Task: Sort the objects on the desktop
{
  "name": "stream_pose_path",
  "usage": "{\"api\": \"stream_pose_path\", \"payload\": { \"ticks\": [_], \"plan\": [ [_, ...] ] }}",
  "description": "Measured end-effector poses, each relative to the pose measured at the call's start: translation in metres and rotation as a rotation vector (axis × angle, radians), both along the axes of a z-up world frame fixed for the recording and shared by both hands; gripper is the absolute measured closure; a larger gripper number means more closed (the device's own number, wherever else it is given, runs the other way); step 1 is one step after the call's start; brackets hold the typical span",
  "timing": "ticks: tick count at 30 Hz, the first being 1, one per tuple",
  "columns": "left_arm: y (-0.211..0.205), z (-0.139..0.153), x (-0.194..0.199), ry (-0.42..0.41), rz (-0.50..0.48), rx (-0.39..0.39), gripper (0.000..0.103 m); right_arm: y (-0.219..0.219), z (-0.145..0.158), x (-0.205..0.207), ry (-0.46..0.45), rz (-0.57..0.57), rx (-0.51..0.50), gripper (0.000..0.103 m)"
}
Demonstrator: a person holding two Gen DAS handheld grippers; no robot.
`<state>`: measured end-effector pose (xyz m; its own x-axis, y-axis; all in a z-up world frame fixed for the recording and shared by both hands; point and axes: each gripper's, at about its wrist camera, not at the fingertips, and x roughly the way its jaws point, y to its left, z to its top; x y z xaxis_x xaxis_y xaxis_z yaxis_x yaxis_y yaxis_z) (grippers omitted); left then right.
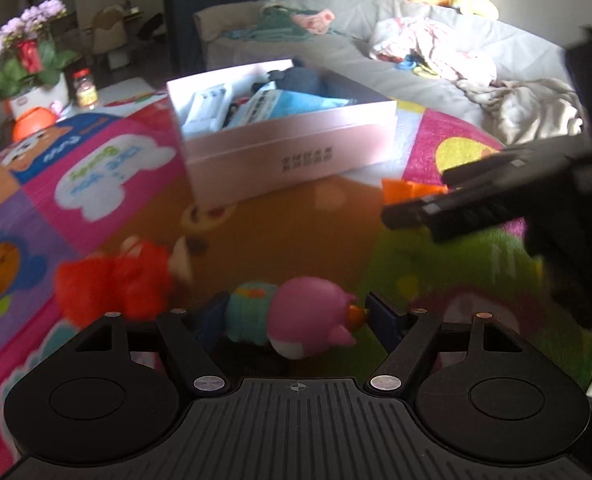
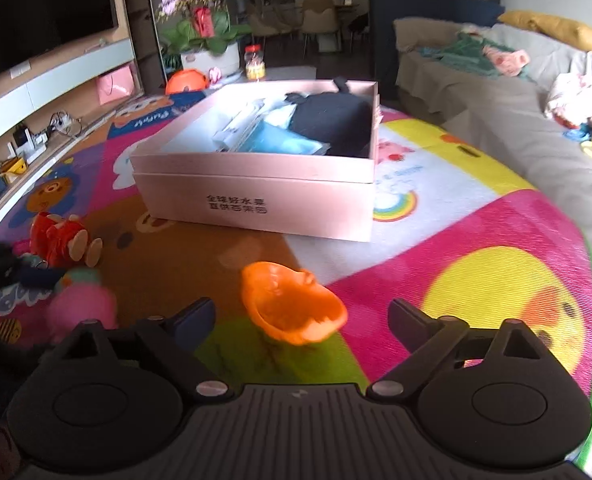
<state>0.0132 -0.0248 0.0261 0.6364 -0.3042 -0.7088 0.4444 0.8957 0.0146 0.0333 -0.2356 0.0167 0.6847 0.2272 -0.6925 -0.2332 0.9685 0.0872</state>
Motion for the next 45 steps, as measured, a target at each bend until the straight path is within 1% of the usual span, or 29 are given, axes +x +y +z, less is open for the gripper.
{"api": "stream_pose_path", "payload": {
  "ticks": [1, 2, 3, 4, 8, 10, 11, 13, 16, 18, 20, 21, 23, 25, 26, 29, 31, 33, 35, 38, 41, 42, 43, 44, 45],
  "plan": [
    [0.003, 0.001, -0.004, -0.003, 0.005, -0.001, 0.024, 0.002, -0.001, 0.004, 0.013, -0.001, -0.004, 0.019],
    [0.006, 0.003, -0.007, -0.006, 0.01, -0.004, 0.024, 0.003, -0.002, 0.007, 0.025, -0.005, -0.006, 0.029],
    [0.009, 0.004, -0.01, -0.003, 0.015, -0.011, 0.024, 0.003, -0.003, 0.01, 0.041, -0.003, -0.005, 0.042],
    [0.011, 0.005, -0.012, -0.001, 0.016, -0.018, 0.024, 0.004, -0.002, 0.011, 0.056, 0.002, -0.006, 0.046],
    [0.013, 0.011, -0.018, -0.014, -0.004, -0.007, 0.025, 0.006, 0.011, 0.004, 0.056, 0.033, -0.032, 0.047],
    [0.014, 0.023, -0.019, -0.042, -0.023, -0.017, 0.025, 0.006, 0.028, -0.006, 0.035, 0.071, -0.048, 0.047],
    [0.014, 0.033, -0.018, -0.071, -0.029, -0.022, 0.025, 0.005, 0.041, -0.012, 0.005, 0.086, -0.054, 0.047],
    [0.014, 0.057, -0.013, -0.165, -0.04, -0.019, 0.025, 0.0, 0.076, -0.024, -0.082, 0.11, -0.048, 0.047],
    [0.008, 0.089, 0.006, -0.319, -0.048, 0.0, 0.025, -0.01, 0.13, -0.038, -0.247, 0.111, -0.024, 0.047],
    [0.001, 0.102, 0.028, -0.39, -0.052, 0.015, 0.024, -0.015, 0.156, -0.043, -0.329, 0.1, -0.013, 0.047],
    [-0.008, 0.107, 0.056, -0.436, -0.053, 0.026, 0.023, -0.018, 0.168, -0.04, -0.369, 0.094, -0.009, 0.047],
    [-0.012, 0.108, 0.071, -0.435, -0.058, 0.03, 0.018, -0.017, 0.171, -0.036, -0.379, 0.087, -0.016, 0.047],
    [-0.014, 0.106, 0.095, -0.385, -0.025, 0.026, 0.012, -0.016, 0.171, -0.028, -0.379, 0.072, -0.027, 0.047],
    [-0.008, 0.102, 0.1, -0.328, 0.001, -0.005, 0.009, -0.016, 0.169, -0.021, -0.371, 0.06, -0.032, 0.047],
    [-0.002, 0.097, 0.093, -0.313, -0.004, -0.022, 0.006, -0.018, 0.168, -0.019, -0.368, 0.054, -0.034, 0.047],
    [0.013, 0.076, 0.066, -0.262, 0.007, -0.009, 0.006, -0.023, 0.162, -0.007, -0.347, 0.034, -0.031, 0.047],
    [0.023, 0.061, 0.05, -0.22, 0.025, -0.005, 0.006, -0.024, 0.156, 0.006, -0.312, 0.027, -0.013, 0.047],
    [0.032, 0.052, 0.035, -0.183, 0.042, -0.018, 0.005, -0.02, 0.15, 0.023, -0.264, 0.045, 0.027, 0.047],
    [0.042, 0.047, 0.019, -0.172, 0.053, -0.023, 0.004, -0.009, 0.143, 0.042, -0.218, 0.084, 0.072, 0.047],
    [0.048, 0.043, 0.004, -0.179, 0.078, 0.004, 0.004, 0.015, 0.134, 0.072, -0.158, 0.128, 0.119, 0.047],
    [0.052, 0.04, -0.003, -0.142, 0.084, 0.007, 0.003, 0.041, 0.127, 0.105, -0.116, 0.141, 0.13, 0.047],
    [0.054, 0.039, -0.007, -0.136, 0.078, 0.011, 0.003, 0.05, 0.124, 0.115, -0.105, 0.141, 0.114, 0.045],
    [0.055, 0.037, -0.012, -0.134, 0.074, 0.018, 0.003, 0.059, 0.122, 0.124, -0.103, 0.139, 0.084, 0.042],
    [0.057, 0.037, -0.016, -0.134, 0.075, 0.024, 0.003, 0.067, 0.121, 0.131, -0.107, 0.131, 0.053, 0.032],
    [0.059, 0.035, -0.02, -0.135, 0.082, 0.028, 0.002, 0.071, 0.119, 0.134, -0.117, 0.116, 0.033, 0.031]
  ]
}}
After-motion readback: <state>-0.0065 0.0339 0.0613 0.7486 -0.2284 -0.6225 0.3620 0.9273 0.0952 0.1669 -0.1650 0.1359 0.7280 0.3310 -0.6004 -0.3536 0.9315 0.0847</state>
